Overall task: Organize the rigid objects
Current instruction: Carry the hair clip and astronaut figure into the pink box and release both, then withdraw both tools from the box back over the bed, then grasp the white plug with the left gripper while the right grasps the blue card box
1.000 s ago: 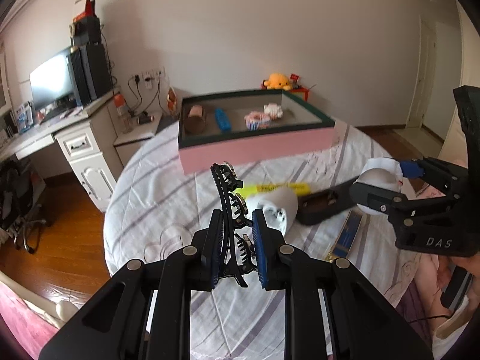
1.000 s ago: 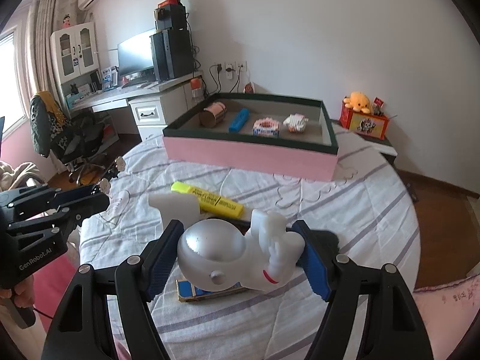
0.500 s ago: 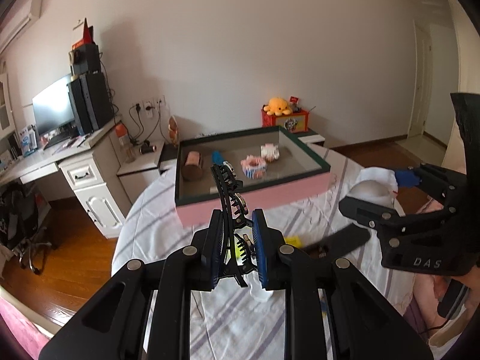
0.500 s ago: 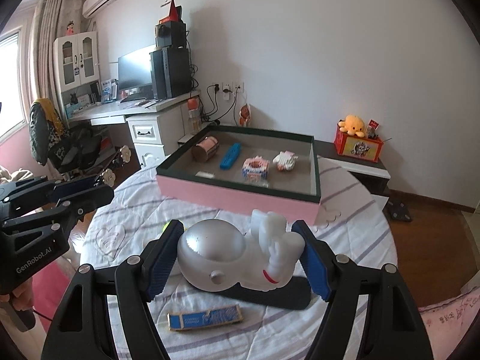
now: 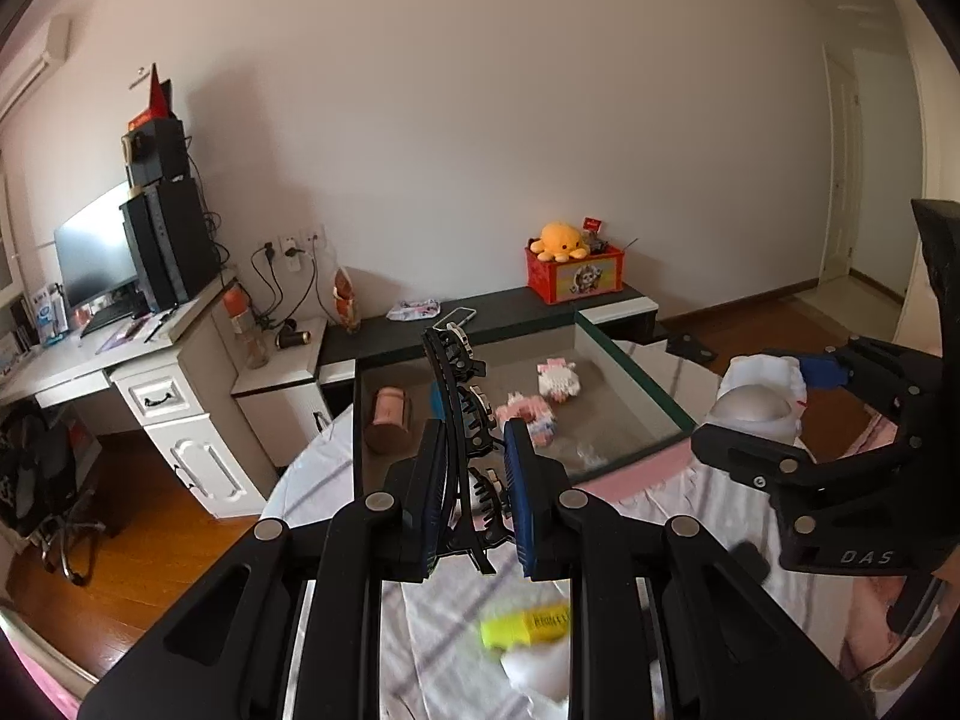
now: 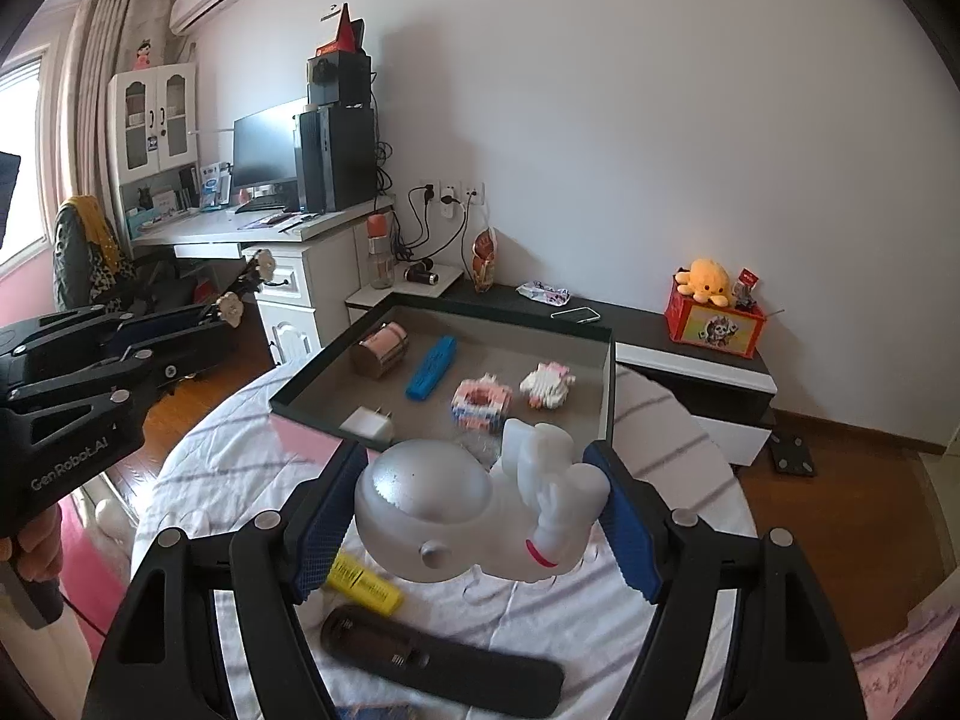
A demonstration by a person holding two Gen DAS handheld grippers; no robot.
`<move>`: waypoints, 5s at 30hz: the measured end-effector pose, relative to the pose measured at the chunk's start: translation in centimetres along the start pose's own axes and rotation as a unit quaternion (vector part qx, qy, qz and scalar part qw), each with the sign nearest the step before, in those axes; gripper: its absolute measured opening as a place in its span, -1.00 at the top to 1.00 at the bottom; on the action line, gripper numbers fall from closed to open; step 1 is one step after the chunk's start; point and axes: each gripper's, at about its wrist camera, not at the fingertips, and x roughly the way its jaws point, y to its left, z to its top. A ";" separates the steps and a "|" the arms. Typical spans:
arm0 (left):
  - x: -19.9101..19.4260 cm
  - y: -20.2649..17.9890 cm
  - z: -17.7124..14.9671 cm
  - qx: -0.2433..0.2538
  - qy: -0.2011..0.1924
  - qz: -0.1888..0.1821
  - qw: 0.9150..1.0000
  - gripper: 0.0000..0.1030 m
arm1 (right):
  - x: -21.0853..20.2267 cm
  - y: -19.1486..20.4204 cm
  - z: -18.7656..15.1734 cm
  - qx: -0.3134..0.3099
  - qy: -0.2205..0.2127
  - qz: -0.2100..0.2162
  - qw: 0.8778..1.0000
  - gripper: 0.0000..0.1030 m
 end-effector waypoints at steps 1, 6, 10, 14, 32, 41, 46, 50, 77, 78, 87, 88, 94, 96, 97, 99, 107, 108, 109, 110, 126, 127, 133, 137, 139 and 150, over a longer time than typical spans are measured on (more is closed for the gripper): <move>0.7 0.2 0.5 0.002 0.003 -0.003 1.000 0.63 | 0.5 -0.3 0.5 -0.001 0.001 0.003 1.000 -0.47; 4.2 1.4 2.7 0.005 0.014 -0.011 1.000 0.62 | 3.5 -1.9 3.1 -0.007 0.015 0.002 1.000 -0.47; 8.0 1.7 4.0 0.015 0.034 -0.013 0.999 0.62 | 6.5 -2.9 4.9 -0.009 0.028 -0.001 1.000 -0.47; 12.4 1.7 4.8 0.024 0.067 -0.029 0.997 0.62 | 10.3 -3.7 6.3 -0.015 0.055 -0.003 0.998 -0.47; 23.1 1.4 1.8 0.035 0.166 -0.002 0.986 0.61 | 23.6 -4.4 6.2 -0.010 0.173 0.014 0.985 -0.47; 21.8 1.9 1.3 0.023 0.162 0.002 0.986 0.36 | 22.1 -4.1 6.5 0.004 0.144 0.040 0.989 -0.47; 18.3 2.4 1.3 0.018 0.127 0.008 0.992 -0.43 | 19.5 -4.1 6.4 0.010 0.124 0.038 0.992 -0.54; 15.1 2.8 1.3 0.011 0.107 0.019 0.994 -0.71 | 16.2 -3.6 5.9 0.009 0.104 0.042 0.994 -0.54; -9.0 0.1 -5.2 -0.053 -0.029 0.068 0.996 -1.00 | -9.3 3.0 -3.8 0.016 -0.085 -0.078 0.993 -1.00; -9.7 0.0 -5.5 -0.055 -0.033 0.071 0.995 -1.00 | -9.7 3.2 -4.0 0.019 -0.088 -0.079 0.993 -1.00; -14.4 -0.8 -7.5 -0.053 -0.052 0.083 0.994 -1.00 | -13.9 4.1 -6.3 0.056 -0.118 -0.101 0.986 -1.00; -14.8 -0.9 -7.6 -0.051 -0.056 0.086 0.993 -1.00 | -14.0 4.2 -6.4 0.055 -0.119 -0.104 0.986 -1.00; -16.5 -1.6 -7.7 -0.043 -0.072 0.089 0.993 -1.00 | -15.2 5.1 -6.9 0.043 -0.123 -0.113 0.985 -1.00; -16.7 -2.0 -7.7 -0.036 -0.073 0.092 0.992 -1.00 | -15.4 5.3 -6.9 0.040 -0.123 -0.116 0.985 -1.00; -16.8 -2.2 -7.7 -0.033 -0.074 0.092 0.992 -1.00 | -15.4 5.4 -7.0 0.039 -0.122 -0.116 0.985 -1.00; -16.8 -2.4 -7.7 -0.027 -0.072 0.086 0.993 -1.00 | -15.5 5.5 -7.0 0.038 -0.122 -0.118 0.985 -1.00; -16.7 -2.3 -7.8 -0.023 -0.066 0.088 0.994 -1.00 | -15.7 5.5 -7.1 0.036 -0.122 -0.119 0.985 -1.00; -16.6 -2.2 -7.8 -0.024 -0.064 0.089 0.994 -1.00 | -15.8 5.4 -7.2 0.036 -0.122 -0.120 0.985 -1.00; -16.5 -2.0 -7.9 -0.025 -0.060 0.089 0.994 -1.00 | -15.8 5.3 -7.2 0.037 -0.121 -0.121 0.985 -1.00; -16.3 -1.9 -7.9 -0.027 -0.058 0.091 0.994 -1.00 | -15.8 5.2 -7.2 0.038 -0.120 -0.123 0.984 -1.00; -11.6 -0.8 -9.6 -0.029 0.011 0.095 0.995 -1.00 | -13.0 3.0 -8.7 0.060 -0.076 -0.120 0.988 -1.00; -11.0 -1.0 -9.8 -0.026 0.019 0.094 0.995 -1.00 | -12.5 2.9 -8.9 0.063 -0.070 -0.119 0.988 -1.00; -7.4 -2.0 -11.1 -0.016 0.061 0.070 0.996 -1.00 | -9.3 2.0 -10.9 0.077 -0.026 -0.113 0.990 -1.00; -4.8 -2.6 -12.0 -0.018 0.088 0.047 0.995 -1.00 | -6.7 1.8 -12.3 0.084 0.007 -0.103 0.991 -1.00; -3.3 -2.8 -12.4 -0.020 0.102 0.036 0.994 -1.00 | -5.7 1.6 -12.9 0.087 0.021 -0.098 0.991 -1.00; 4.1 -3.1 -13.8 -0.044 0.170 0.002 0.984 -1.00 | -1.4 0.9 -15.0 0.098 0.072 -0.066 0.990 -1.00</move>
